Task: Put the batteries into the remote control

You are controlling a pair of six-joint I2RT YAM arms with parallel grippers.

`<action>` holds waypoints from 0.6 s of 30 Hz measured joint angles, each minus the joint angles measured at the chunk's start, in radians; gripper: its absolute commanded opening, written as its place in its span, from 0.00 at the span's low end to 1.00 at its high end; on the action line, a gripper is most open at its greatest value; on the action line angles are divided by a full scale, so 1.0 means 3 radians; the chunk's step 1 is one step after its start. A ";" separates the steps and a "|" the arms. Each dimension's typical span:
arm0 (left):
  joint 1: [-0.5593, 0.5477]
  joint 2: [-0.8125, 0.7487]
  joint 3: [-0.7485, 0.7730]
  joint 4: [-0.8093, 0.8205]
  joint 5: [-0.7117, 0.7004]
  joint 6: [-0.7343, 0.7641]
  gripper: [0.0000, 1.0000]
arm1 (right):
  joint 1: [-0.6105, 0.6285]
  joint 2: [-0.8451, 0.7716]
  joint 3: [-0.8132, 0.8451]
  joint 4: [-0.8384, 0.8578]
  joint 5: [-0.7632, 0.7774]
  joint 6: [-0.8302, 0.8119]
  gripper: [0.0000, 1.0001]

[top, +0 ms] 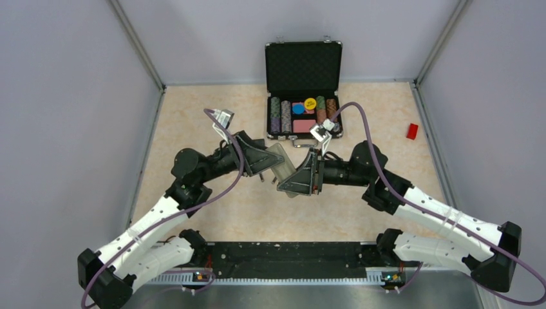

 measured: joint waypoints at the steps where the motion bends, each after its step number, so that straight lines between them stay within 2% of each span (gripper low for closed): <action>1: 0.0000 0.0003 0.0001 -0.0011 -0.0008 -0.0005 0.29 | 0.0000 0.0001 0.0000 0.0011 -0.0005 0.0001 0.06; 2: 0.0000 0.0009 0.0001 -0.0025 -0.0018 -0.0001 0.23 | 0.0000 0.0004 0.0000 0.0025 -0.0014 0.0001 0.07; 4: 0.0003 0.0029 0.0005 -0.0039 -0.0015 -0.0011 0.03 | 0.0000 0.0010 0.0000 0.0027 -0.0017 -0.0004 0.12; 6: 0.0010 0.0038 0.0020 -0.0078 -0.0008 -0.0008 0.00 | -0.0001 0.0024 0.0003 0.0028 -0.0020 0.0000 0.30; 9: 0.0015 0.0058 0.0057 -0.0128 -0.0005 0.0033 0.00 | -0.0001 0.0023 0.0006 -0.0003 0.0034 0.0014 0.66; 11: 0.0015 0.0052 0.0090 -0.0244 -0.0060 0.0126 0.00 | -0.0001 0.0019 0.0014 -0.0076 0.0134 0.0029 0.78; 14: 0.0014 -0.0038 0.0108 -0.0514 -0.0314 0.0320 0.00 | -0.0001 -0.0028 0.0051 -0.0284 0.0385 0.0079 0.85; 18: 0.0015 -0.0347 0.0029 -0.0682 -0.0793 0.0548 0.00 | -0.0001 -0.0221 0.0122 -0.0655 0.0894 0.0237 0.83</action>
